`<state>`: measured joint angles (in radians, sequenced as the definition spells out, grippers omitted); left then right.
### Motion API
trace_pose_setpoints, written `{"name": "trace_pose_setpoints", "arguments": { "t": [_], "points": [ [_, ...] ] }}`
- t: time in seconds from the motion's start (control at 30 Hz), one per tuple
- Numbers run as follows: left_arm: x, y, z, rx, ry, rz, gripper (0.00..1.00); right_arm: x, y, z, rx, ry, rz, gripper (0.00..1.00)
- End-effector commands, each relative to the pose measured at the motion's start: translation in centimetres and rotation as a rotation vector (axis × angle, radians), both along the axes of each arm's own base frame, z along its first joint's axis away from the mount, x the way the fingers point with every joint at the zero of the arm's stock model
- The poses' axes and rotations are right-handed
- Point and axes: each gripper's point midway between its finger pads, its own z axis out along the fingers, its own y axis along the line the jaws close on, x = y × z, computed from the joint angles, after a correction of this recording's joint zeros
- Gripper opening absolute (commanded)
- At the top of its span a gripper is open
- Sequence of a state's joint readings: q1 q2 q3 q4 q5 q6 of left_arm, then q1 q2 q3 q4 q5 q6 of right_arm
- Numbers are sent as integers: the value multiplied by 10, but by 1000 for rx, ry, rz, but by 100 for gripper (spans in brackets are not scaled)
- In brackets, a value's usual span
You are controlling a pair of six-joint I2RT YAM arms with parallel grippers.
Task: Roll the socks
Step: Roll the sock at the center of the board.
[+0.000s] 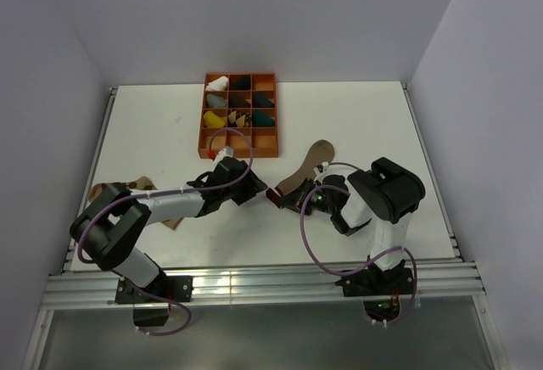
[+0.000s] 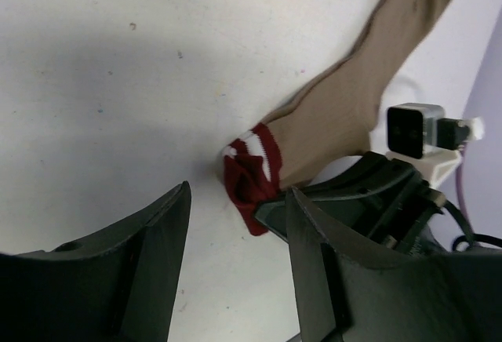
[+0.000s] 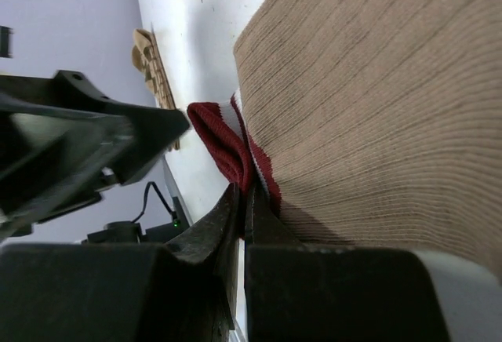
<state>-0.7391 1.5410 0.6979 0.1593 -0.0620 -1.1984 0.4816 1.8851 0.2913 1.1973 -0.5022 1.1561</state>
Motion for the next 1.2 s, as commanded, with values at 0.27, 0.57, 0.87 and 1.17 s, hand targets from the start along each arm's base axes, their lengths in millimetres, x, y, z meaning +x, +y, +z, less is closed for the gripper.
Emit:
{"name": "trace_pose_setpoints", "arguments": {
  "t": [0.27, 0.57, 0.87, 1.17],
  "points": [
    [14, -18, -11, -14, -1, 15, 47, 4, -1, 2, 7, 12, -1, 0],
    [17, -27, -18, -56, 16, 16, 32, 4, -2, 1, 8, 14, 2, 0],
    [13, -29, -4, -97, 10, 13, 29, 6, -3, 0, -11, 6, 3, 0],
    [11, -37, 3, -145, 1, -7, 32, 6, -3, 2, -10, -3, 5, 0]
  ]
}}
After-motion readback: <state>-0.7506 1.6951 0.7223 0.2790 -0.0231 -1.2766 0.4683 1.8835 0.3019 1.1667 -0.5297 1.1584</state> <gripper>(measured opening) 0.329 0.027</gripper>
